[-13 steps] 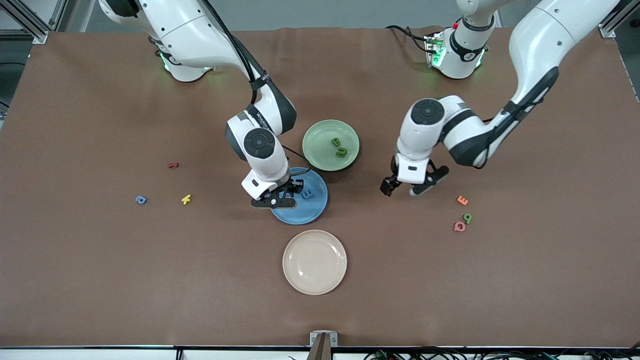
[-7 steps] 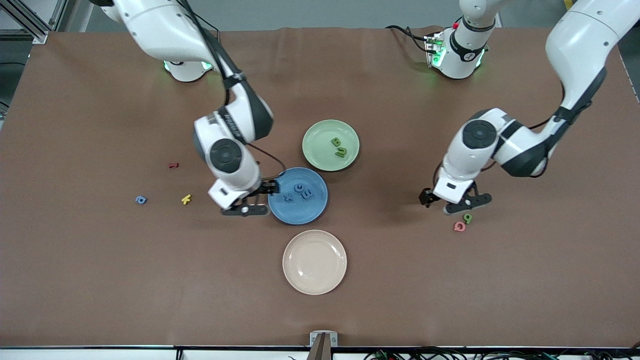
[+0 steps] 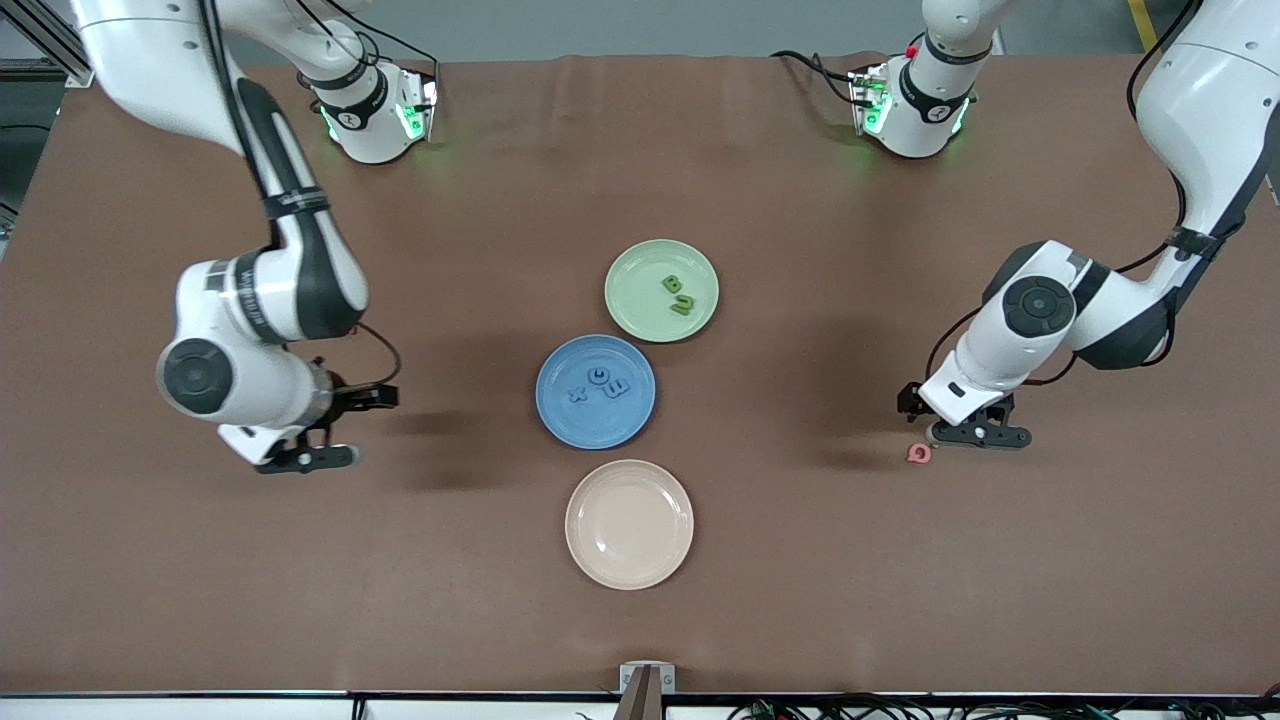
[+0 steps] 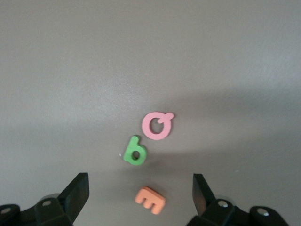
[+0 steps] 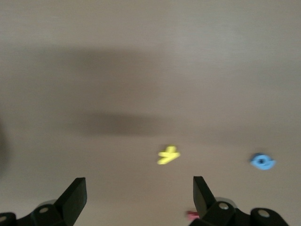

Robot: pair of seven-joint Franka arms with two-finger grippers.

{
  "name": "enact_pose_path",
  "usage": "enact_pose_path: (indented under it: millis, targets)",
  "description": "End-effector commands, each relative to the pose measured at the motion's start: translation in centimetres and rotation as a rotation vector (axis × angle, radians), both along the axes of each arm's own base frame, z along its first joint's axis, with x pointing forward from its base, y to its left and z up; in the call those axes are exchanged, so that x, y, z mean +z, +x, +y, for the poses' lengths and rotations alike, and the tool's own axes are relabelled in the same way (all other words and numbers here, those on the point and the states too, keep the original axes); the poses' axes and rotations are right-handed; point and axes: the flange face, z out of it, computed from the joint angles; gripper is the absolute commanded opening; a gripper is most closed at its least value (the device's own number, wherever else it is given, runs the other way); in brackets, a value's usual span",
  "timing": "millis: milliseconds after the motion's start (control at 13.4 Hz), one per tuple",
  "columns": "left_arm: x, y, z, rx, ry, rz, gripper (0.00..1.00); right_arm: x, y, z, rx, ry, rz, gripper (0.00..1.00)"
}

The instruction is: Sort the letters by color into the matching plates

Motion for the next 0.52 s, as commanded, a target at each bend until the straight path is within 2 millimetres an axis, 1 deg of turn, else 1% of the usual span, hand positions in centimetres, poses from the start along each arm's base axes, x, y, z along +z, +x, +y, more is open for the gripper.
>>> enact_pose_path:
  millis: [0,223,298,372,447]
  targets:
    - [-1.2,1.3,1.4,-0.145,-0.006,0.009,0.95,0.2,-0.6,-6.7,-0.005,0.029,0.002,1.00]
    - [-1.8,1.5,1.6,-0.235,-0.017,0.024,0.90,-2.9,-2.8,-13.0,-0.016,0.043,-0.010,1.00]
    - [-1.8,1.9,1.7,-0.269,-0.020,0.023,0.87,-3.9,-3.6,-14.1,-0.012,0.044,-0.032,1.00]
    - [-2.3,2.0,1.8,-0.306,-0.028,0.031,0.84,-4.9,-4.4,-14.8,-0.019,0.039,-0.061,1.00]
    - [-2.4,2.7,2.3,-0.339,-0.037,0.028,0.80,-6.1,-5.2,-15.7,-0.034,0.034,-0.087,1.00]
